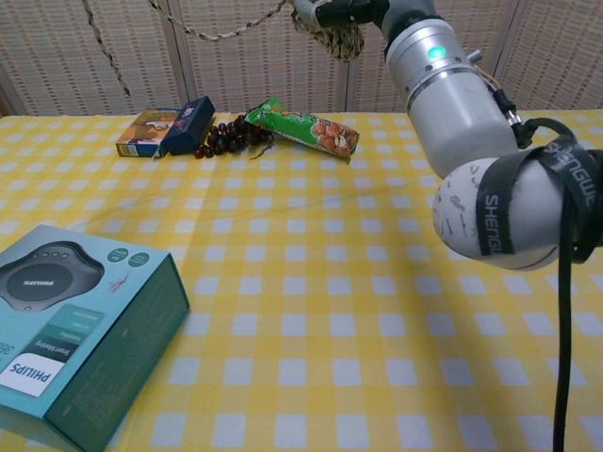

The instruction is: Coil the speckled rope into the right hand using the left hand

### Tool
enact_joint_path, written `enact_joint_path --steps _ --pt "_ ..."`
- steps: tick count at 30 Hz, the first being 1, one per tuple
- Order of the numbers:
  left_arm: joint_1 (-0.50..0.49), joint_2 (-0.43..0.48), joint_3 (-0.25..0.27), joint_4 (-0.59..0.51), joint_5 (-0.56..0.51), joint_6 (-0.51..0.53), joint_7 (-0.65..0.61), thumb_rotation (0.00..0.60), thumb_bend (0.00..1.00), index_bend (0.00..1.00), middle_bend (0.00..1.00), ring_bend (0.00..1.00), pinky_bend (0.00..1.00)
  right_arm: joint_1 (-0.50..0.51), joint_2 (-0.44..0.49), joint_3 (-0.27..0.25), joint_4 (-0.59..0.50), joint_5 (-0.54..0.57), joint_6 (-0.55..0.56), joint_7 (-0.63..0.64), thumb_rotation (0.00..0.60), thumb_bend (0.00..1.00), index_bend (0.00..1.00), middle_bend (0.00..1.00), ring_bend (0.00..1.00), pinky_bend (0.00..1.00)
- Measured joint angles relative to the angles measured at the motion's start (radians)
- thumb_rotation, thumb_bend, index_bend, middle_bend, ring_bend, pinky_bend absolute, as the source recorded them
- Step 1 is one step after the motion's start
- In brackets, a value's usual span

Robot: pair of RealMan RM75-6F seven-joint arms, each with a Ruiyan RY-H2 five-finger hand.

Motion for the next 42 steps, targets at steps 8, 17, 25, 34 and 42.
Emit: enact_joint_path --steps 8,17,25,34,42 --pt "-0.016 0.012 -0.027 -0.06 0.063 0.012 -0.037 0.6 0.4 0.71 0.86 0.77 0.93 0.029 0.03 0.0 -0.032 0.057 -0.09 -0.127 0.6 0.51 0.92 0.72 0.58 0.61" --pt "-0.039 0.011 -0.061 -0.1 0.073 -0.012 -0.055 0.6 0.4 0.71 0.86 0.77 0.93 0.058 0.074 -0.023 -0.09 0.118 -0.223 -0.224 0.6 0.47 0.92 0.72 0.58 0.61" --pt "-0.058 0.001 -0.082 -0.125 0.068 -0.039 -0.059 0.6 0.4 0.71 0.86 0.76 0.93 0.082 0.111 -0.054 -0.127 0.138 -0.326 -0.238 0.6 0.45 0.92 0.72 0.58 0.61" --pt "-0.078 -0.016 -0.101 -0.157 0.018 -0.095 -0.032 0.6 0.4 0.7 0.86 0.76 0.93 0.11 0.129 -0.08 -0.133 0.11 -0.41 -0.163 0.6 0.41 0.92 0.72 0.57 0.61" --pt "-0.084 -0.022 -0.131 -0.242 -0.096 -0.169 -0.052 0.6 0.4 0.7 0.86 0.76 0.93 0.116 0.124 -0.108 -0.099 -0.023 -0.406 0.029 0.6 0.34 0.92 0.72 0.55 0.61"
